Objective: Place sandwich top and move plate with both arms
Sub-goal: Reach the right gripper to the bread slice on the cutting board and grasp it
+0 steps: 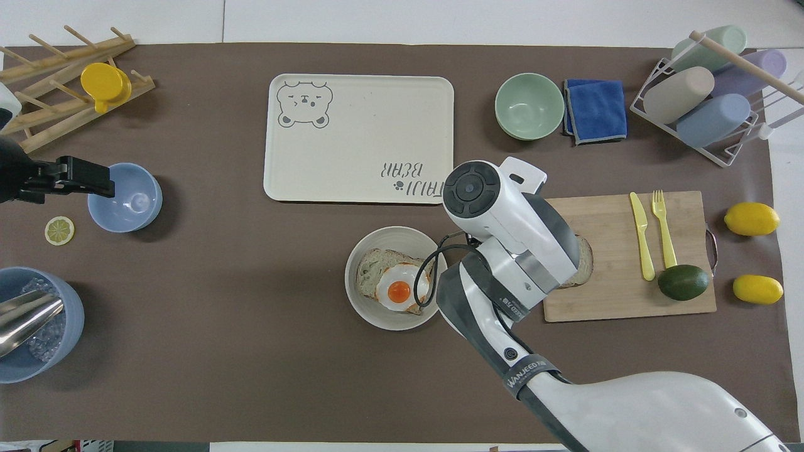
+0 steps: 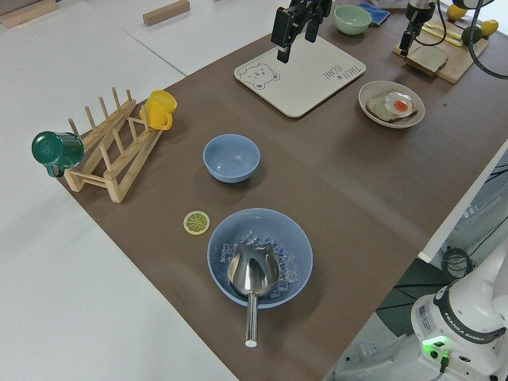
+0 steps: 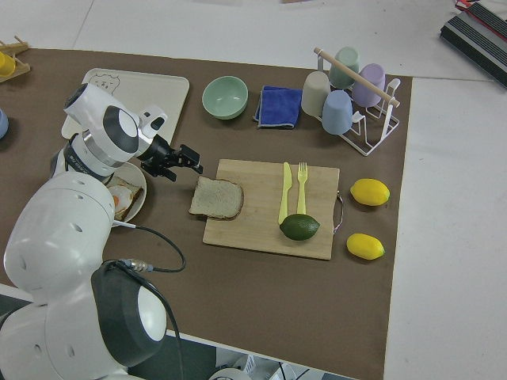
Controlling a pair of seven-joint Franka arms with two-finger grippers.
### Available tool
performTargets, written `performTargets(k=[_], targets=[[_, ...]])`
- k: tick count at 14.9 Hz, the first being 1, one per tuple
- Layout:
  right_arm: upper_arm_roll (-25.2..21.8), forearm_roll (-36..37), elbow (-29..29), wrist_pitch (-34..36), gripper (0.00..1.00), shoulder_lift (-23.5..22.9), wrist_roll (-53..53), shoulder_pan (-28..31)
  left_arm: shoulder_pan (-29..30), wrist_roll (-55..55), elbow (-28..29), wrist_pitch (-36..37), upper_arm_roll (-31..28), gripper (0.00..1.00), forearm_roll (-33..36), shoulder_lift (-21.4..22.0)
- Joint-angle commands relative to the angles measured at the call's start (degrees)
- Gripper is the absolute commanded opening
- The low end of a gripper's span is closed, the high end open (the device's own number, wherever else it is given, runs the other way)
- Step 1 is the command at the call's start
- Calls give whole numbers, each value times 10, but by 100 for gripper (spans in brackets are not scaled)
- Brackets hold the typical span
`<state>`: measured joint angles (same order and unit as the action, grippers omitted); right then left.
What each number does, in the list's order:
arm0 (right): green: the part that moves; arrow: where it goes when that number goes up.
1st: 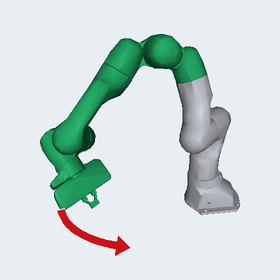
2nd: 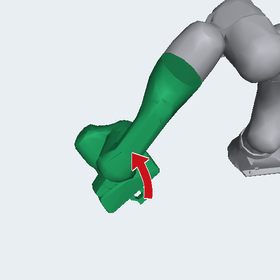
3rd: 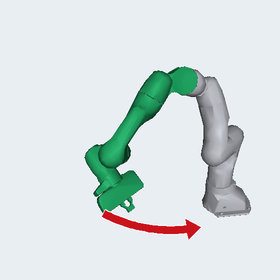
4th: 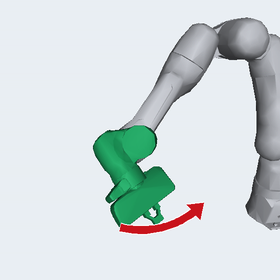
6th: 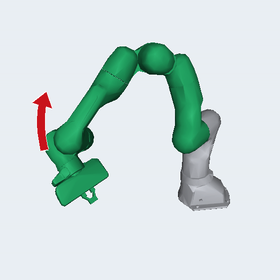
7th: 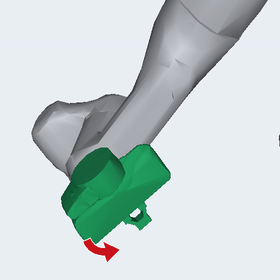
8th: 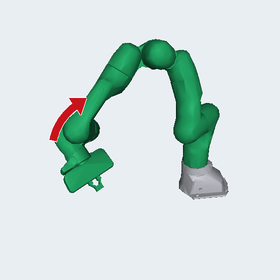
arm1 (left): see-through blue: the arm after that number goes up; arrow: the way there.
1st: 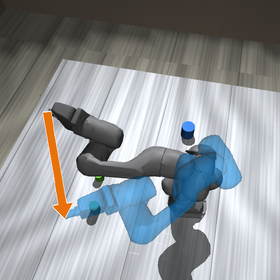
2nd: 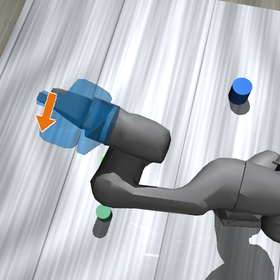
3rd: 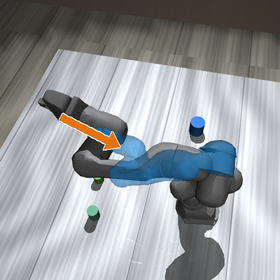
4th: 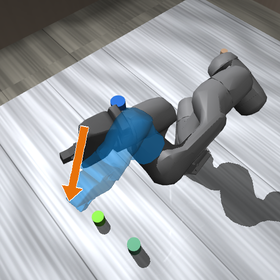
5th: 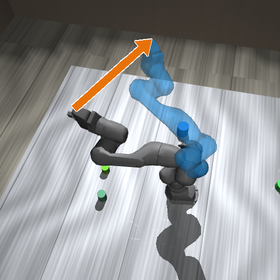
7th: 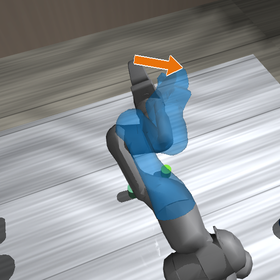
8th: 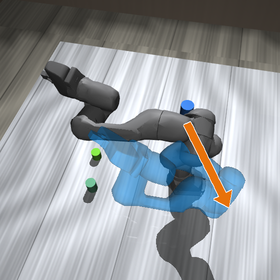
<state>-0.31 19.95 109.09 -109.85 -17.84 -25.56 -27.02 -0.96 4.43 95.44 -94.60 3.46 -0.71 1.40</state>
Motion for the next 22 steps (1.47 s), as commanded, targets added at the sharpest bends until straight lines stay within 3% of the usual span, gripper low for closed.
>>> performTargets(k=[1, 4, 16, 18, 21, 22], targets=[[1, 24, 45, -10, 100, 17, -9, 0, 6, -4, 13, 2, 5, 100, 12, 14], [1, 67, 57, -4, 100, 20, -6, 0, 2, -4, 14, 17, 6, 100, 12, 23], [1, 71, 82, -18, 100, 20, -36, 7, -1, -1, 16, 10, 7, 100, 12, 24], [1, 71, 84, -16, 78, 21, -36, 7, -1, 0, 16, -8, 7, 100, 11, 22], [1, 71, 78, -8, 26, 20, -34, 2, 6, -3, 16, -12, 6, 100, 11, 22], [2, 70, 75, -6, 13, 20, -34, 0, 7, -3, 15, -12, 6, 100, 10, 22]])
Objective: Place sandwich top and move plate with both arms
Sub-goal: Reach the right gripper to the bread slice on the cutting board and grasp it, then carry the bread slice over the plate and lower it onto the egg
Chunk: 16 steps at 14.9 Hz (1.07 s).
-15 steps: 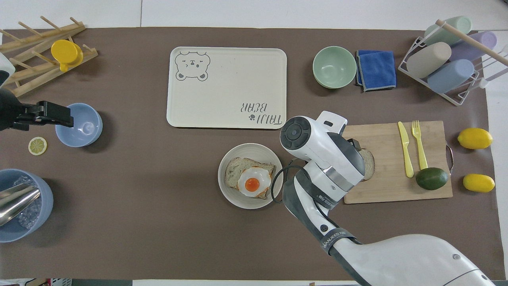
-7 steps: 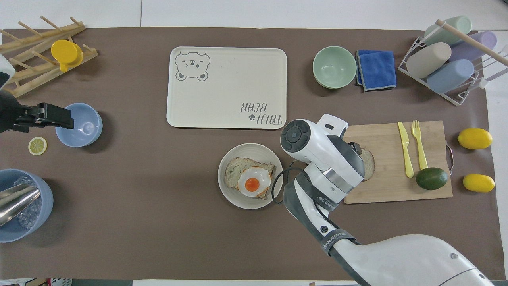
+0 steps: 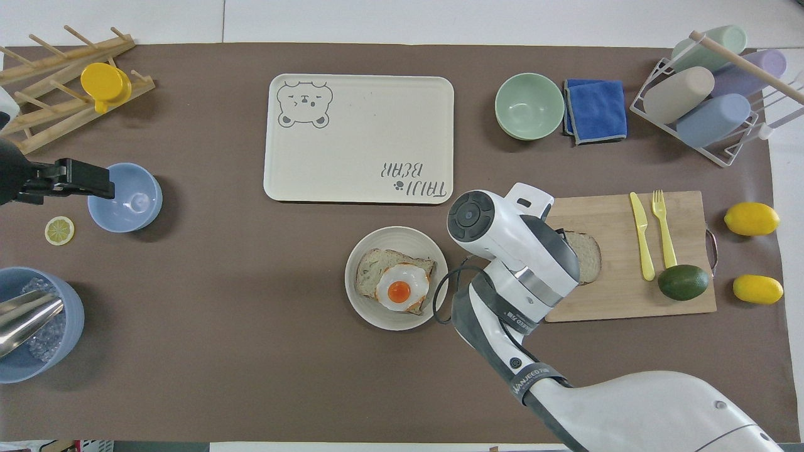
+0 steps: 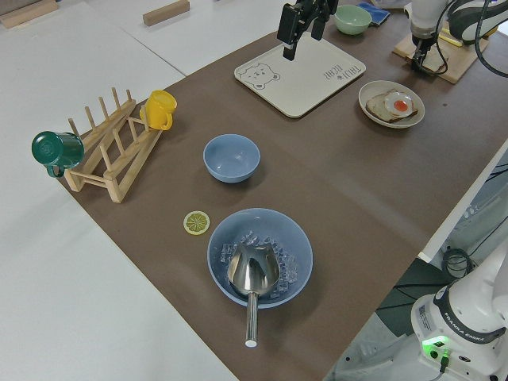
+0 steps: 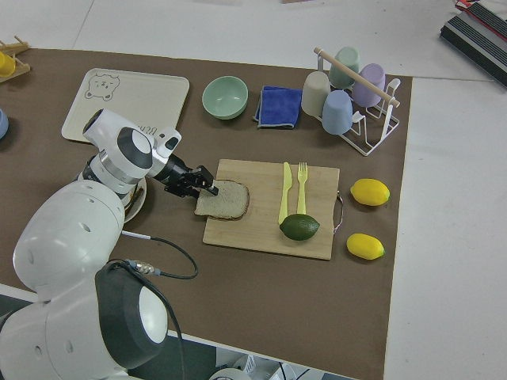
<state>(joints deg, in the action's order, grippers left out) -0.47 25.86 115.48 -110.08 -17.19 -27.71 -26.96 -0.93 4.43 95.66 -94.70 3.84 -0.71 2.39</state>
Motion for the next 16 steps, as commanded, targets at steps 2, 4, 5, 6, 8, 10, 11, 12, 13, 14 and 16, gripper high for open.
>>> performTargets(k=[2, 4, 5, 6, 8, 10, 11, 12, 13, 14, 16], targets=[[10, 10, -1, 11, 0, 11, -12, -1, 7, 0, 14, -8, 1, 100, 8, 12], [26, 3, -31, 42, 0, 8, -10, -1, 7, 1, 13, -1, 0, 100, 8, 12], [37, -4, -63, 69, 0, 4, -9, 0, 9, 1, 13, -1, 0, 100, 8, 12], [55, -25, -106, 92, 0, -6, -9, -1, 14, 1, 13, 0, 0, 100, 8, 12], [93, -64, -192, 119, 0, -34, -15, -22, 12, 1, 10, 6, 1, 100, 7, 12], [94, -81, -210, 110, 0, -40, -53, -66, 10, 1, 13, 7, 1, 100, 5, 13], [94, -84, -209, 96, 0, -41, -90, -84, 9, 1, 15, 8, 2, 100, 4, 14], [94, -85, -207, 74, 0, -45, -121, -93, 8, 1, 16, 10, 2, 100, 4, 14], [94, -103, -206, 54, 0, -46, -147, -100, 8, 1, 19, 10, 2, 100, 0, 15], [94, -126, -205, 39, 0, -46, -162, -104, 8, 0, 29, 7, 2, 100, -5, 19], [94, -135, -196, 3, 0, -48, -182, -108, 8, -1, 48, 2, 1, 100, -22, 29]])
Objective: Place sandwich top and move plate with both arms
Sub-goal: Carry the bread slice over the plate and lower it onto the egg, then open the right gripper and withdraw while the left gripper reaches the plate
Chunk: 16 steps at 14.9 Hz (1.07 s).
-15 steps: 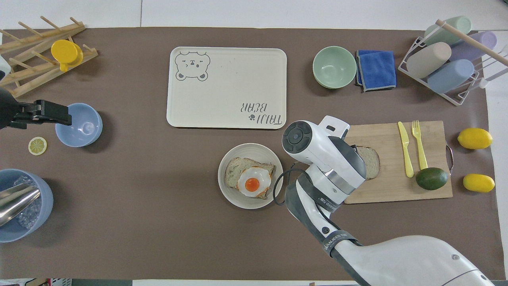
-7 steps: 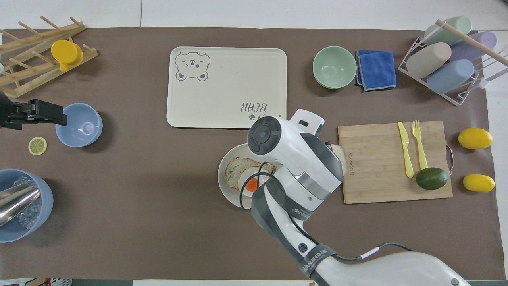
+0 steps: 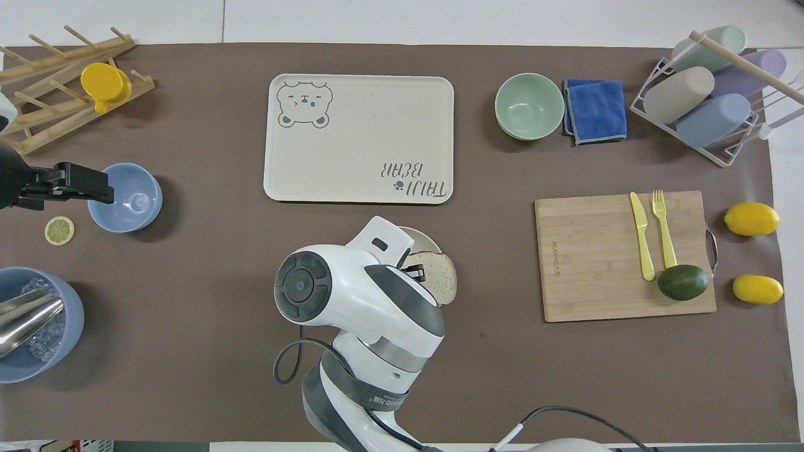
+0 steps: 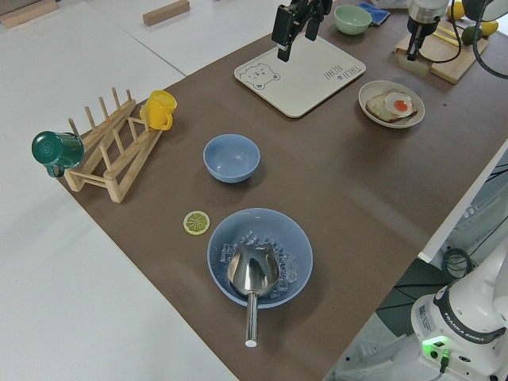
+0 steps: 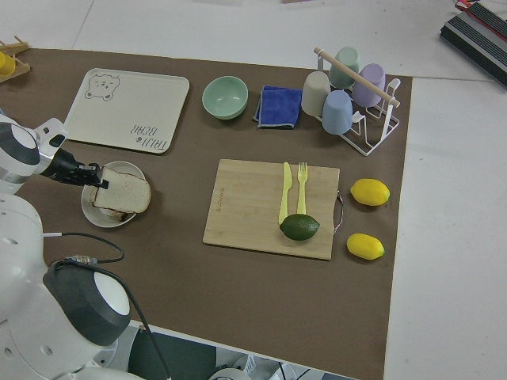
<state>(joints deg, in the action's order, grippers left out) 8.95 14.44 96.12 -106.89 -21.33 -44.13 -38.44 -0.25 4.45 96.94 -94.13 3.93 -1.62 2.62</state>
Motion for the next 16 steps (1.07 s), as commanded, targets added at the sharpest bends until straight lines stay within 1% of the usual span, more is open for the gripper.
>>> performTargets(k=[1, 6, 7, 8, 9, 10, 12, 13, 16], targets=[[0, -28, 5, -45, 0, -7, -37, 3, 0, -1, 41, -4, 1, 100, -13, 30], [0, -41, 13, -78, 1, -6, -46, -2, -2, -4, 87, -26, 3, 100, -22, 51], [0, -41, 17, -83, 26, -6, -47, -4, -2, -4, 89, -26, 4, 100, -22, 52], [0, -41, 22, -84, 61, -6, -44, -3, -4, -4, 89, -26, 4, 100, -22, 52], [0, -41, 22, -83, 77, -6, -40, 0, -5, -4, 89, -26, 4, 100, -36, 52], [-1, -41, 21, -83, 100, -6, -40, 2, -2, -3, 91, -26, 2, 100, -55, 54], [-2, -40, 16, -83, 100, 0, -39, 6, -5, -1, 97, -35, 2, 100, -57, 56], [-2, -40, 14, -82, 100, 6, -35, 23, -5, -1, 98, -39, 3, 100, -57, 56], [-1, -41, 15, -62, 100, 59, 19, 90, -11, -1, 110, -46, 6, 100, -66, 60]])
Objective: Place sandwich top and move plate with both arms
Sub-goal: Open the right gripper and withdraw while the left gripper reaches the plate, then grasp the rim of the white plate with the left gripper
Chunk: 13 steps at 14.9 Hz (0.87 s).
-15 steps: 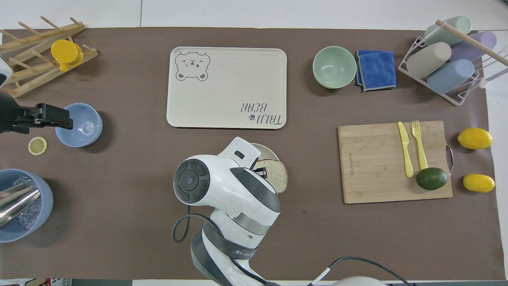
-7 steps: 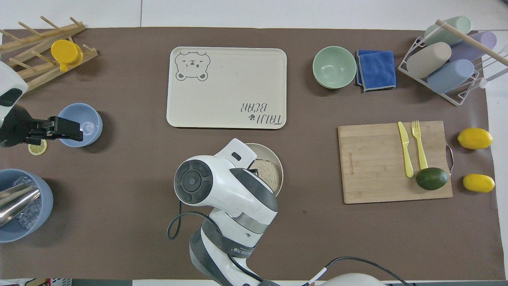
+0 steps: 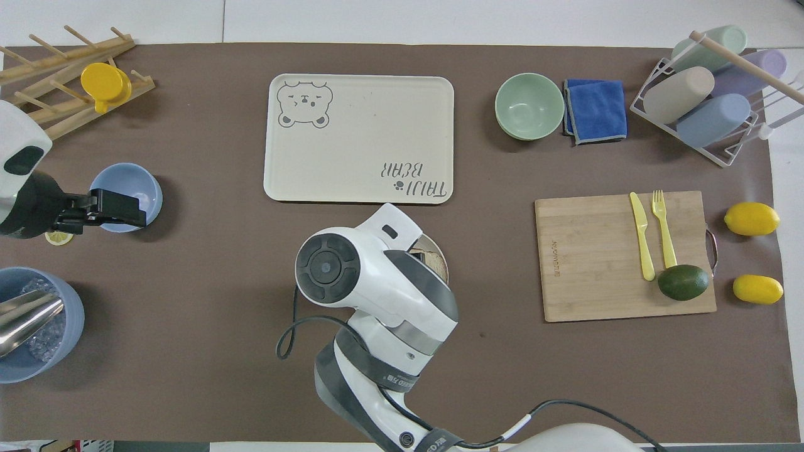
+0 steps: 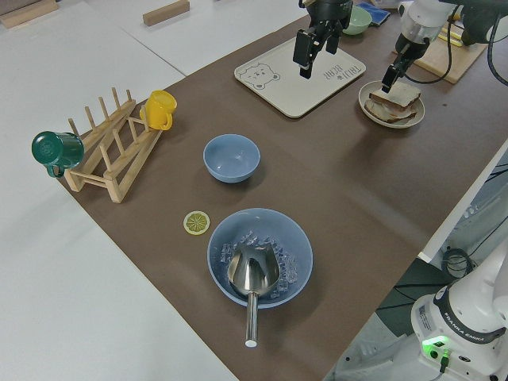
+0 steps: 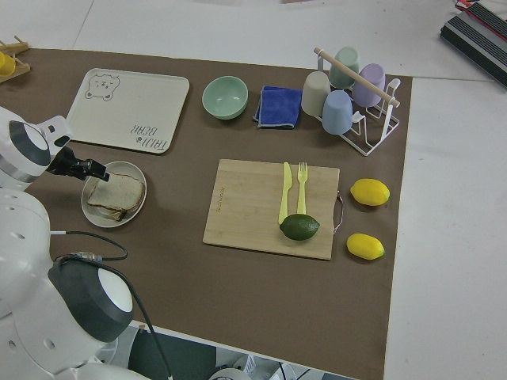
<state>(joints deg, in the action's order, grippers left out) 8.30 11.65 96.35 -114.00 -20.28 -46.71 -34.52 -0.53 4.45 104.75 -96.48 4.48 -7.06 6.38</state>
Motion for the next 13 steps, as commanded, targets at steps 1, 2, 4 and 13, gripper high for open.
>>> performTargets(k=[1, 2, 4, 13], targets=[[6, -13, 12, 37, 100, 72, 79, 74, -28, 0, 36, -26, 0, 100, -26, 19], [6, -13, 9, 62, 100, 93, 119, 99, -38, 4, 50, -39, 0, 100, -39, 18], [5, -29, -4, 129, 100, 131, 202, 152, -81, 31, 98, -90, 1, 100, -50, 24], [0, -72, -32, 304, 100, 206, 424, 348, -268, 122, 273, -333, 0, 84, -88, -32]])
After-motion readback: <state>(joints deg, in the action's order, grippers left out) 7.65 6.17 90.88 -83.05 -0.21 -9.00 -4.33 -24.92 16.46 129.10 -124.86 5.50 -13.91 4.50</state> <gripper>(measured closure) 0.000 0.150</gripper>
